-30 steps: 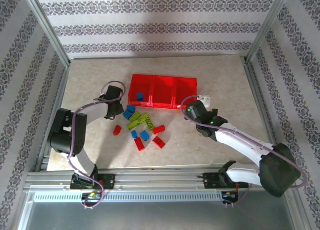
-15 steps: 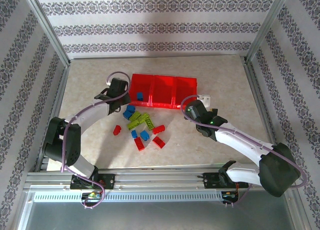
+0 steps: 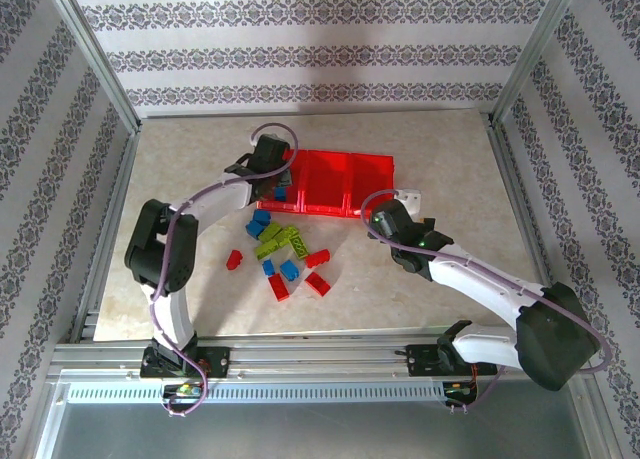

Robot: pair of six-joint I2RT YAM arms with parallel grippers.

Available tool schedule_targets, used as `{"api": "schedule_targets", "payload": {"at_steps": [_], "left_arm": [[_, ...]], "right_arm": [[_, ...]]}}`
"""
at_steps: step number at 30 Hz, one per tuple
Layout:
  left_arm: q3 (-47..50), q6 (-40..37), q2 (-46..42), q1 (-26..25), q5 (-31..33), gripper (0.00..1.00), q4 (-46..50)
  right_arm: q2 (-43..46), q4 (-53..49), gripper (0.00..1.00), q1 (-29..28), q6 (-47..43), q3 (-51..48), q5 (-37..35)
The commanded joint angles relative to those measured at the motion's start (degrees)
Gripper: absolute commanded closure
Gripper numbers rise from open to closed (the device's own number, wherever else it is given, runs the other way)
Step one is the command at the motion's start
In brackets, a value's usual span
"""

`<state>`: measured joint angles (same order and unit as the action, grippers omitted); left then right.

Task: Sort the legos into containers by color
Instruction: Place the lego in the container.

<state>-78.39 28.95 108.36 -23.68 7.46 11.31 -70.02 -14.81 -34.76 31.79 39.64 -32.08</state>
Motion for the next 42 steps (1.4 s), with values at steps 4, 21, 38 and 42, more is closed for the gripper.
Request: {"api": "schedule_targets", "payload": {"at_steps": [4,21,38,42], "left_arm": [[-6.18,-1.85,5.28,-0.75,-0.94,0.68,2.12],[-6.16,-1.4,6.06,-0.84,-0.77,0.49,2.31],[3.47,-0.09,-8.69,-0.83,-0.61,0.03,-2.35],[6.99,0.6,-12.6,-0.83,1.11,0.0,-3.36]], "right_arm": [[2.17,-0.4,0.02,-0.46,1.45,-0.35,-0.58],[3.05,-0.74,0.02,-0.42,1.97,-0.92,-0.16],[3.18,-0.65,0.02,-0.46,2.84,-1.05,0.19],[2.79,-0.51,0.02,-0.6,3.1,-0.97,0.98]]}}
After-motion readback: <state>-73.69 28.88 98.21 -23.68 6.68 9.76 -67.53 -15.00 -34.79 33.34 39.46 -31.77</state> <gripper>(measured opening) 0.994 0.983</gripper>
